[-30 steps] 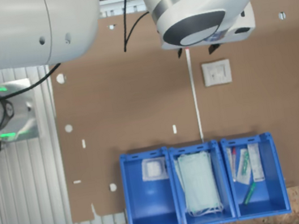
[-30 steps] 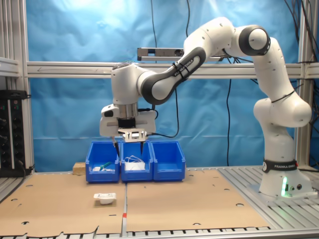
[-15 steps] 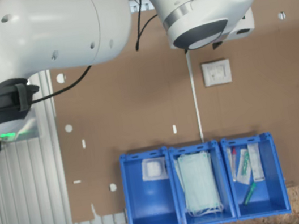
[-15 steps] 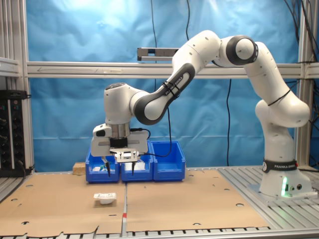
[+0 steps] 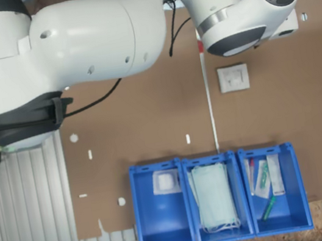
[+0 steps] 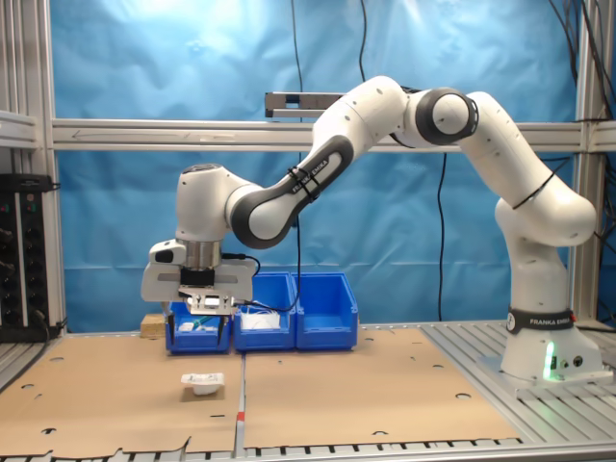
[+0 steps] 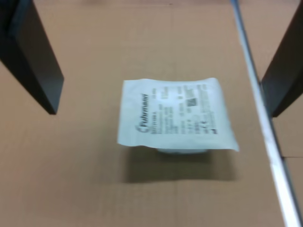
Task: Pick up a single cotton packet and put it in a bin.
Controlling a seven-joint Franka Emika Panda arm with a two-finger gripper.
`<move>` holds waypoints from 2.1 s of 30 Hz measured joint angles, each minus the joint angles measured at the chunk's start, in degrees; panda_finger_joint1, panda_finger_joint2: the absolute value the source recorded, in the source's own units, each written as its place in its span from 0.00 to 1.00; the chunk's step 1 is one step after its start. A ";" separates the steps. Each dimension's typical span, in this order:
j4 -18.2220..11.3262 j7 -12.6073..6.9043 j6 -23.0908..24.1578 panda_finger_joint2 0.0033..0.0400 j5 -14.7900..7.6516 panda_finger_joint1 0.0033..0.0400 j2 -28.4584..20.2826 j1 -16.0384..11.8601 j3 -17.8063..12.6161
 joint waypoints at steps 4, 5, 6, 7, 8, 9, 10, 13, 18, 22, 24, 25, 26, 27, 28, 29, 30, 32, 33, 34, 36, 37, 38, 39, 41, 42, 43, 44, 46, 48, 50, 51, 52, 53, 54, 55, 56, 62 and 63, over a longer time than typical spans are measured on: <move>2.40 -0.63 0.48 1.00 0.00 1.00 1.93 -0.54 0.08; 2.90 -0.78 0.57 1.00 0.00 1.00 2.40 -0.66 0.10; 3.32 -0.98 0.69 1.00 0.00 1.00 2.85 -0.76 0.12; 3.69 -1.18 0.82 1.00 0.00 1.00 3.31 -0.85 0.14; 4.02 -1.36 0.92 1.00 0.00 1.00 3.76 -0.93 0.15; 4.33 -1.49 1.02 1.00 0.00 1.00 4.21 -1.00 0.17; 4.56 -1.61 1.11 1.00 0.00 1.00 4.65 -1.07 0.19; 5.00 -1.92 1.30 1.00 0.00 1.00 5.93 -1.29 0.25; 5.02 -2.59 1.41 1.00 0.00 1.00 7.86 -1.64 0.28; 4.92 -3.09 1.43 1.00 0.00 1.00 9.07 -1.95 0.29; 4.80 -3.58 1.43 1.00 0.00 1.00 9.50 -2.16 0.30; 4.75 -3.79 1.44 1.00 0.00 1.00 9.67 -2.28 0.29; 4.71 -3.99 1.44 1.00 0.00 1.00 9.82 -2.41 0.29; 4.69 -4.23 1.44 1.00 0.00 1.00 9.94 -2.54 0.29; 4.67 -4.50 1.44 1.00 0.00 1.00 10.05 -2.69 0.29; 4.66 -4.75 1.44 1.00 0.00 1.00 10.13 -2.84 0.29; 4.66 -4.93 1.44 1.00 0.00 1.00 10.21 -2.99 0.27; 4.65 -5.26 1.44 1.00 0.00 1.00 10.30 -3.27 0.18; 4.64 -5.50 1.44 1.00 0.00 1.00 10.32 -3.39 0.12; 4.63 -5.74 1.44 1.00 0.00 1.00 10.32 -3.51 0.05; 4.62 -6.08 1.44 1.00 0.00 1.00 10.32 -3.72 -0.11; 4.61 -6.22 1.44 1.00 0.00 1.00 10.32 -3.79 -0.23; 4.60 -6.34 1.44 1.00 0.00 1.00 10.32 -3.86 -0.35; 4.60 -6.34 1.44 1.00 0.00 1.00 10.32 -3.86 -0.35; 4.49 -6.92 1.44 1.00 0.00 1.00 10.32 -4.07 -0.70; 4.42 -7.03 1.44 1.00 0.00 1.00 10.32 -4.15 -0.78; 4.33 -7.14 1.44 1.00 0.00 1.00 10.32 -4.23 -0.86; 4.24 -7.24 1.44 1.00 0.00 1.00 10.32 -4.30 -0.95; 4.15 -7.34 1.44 1.00 0.00 1.00 10.32 -4.37 -1.03; 3.98 -7.54 1.44 1.00 0.00 1.00 10.32 -4.46 -1.20; 3.80 -7.81 1.44 1.00 0.00 1.00 10.32 -4.52 -1.33; 3.69 -7.97 1.45 1.00 0.00 1.00 10.31 -4.53 -1.38; 3.54 -8.10 1.45 1.00 0.00 1.00 10.31 -4.53 -1.42; 3.38 -8.18 1.44 1.00 0.00 1.00 10.32 -4.53 -1.44; 3.21 -8.27 1.44 1.00 0.00 1.00 10.32 -4.53 -1.45; 3.04 -8.33 1.44 1.00 0.00 1.00 10.32 -4.53 -1.45; 2.86 -8.40 1.44 1.00 0.00 1.00 10.32 -4.53 -1.45; 2.28 -8.79 1.44 1.00 0.00 1.00 10.35 -4.53 -1.45; 2.22 -8.87 1.44 1.00 0.00 1.00 10.35 -4.53 -1.45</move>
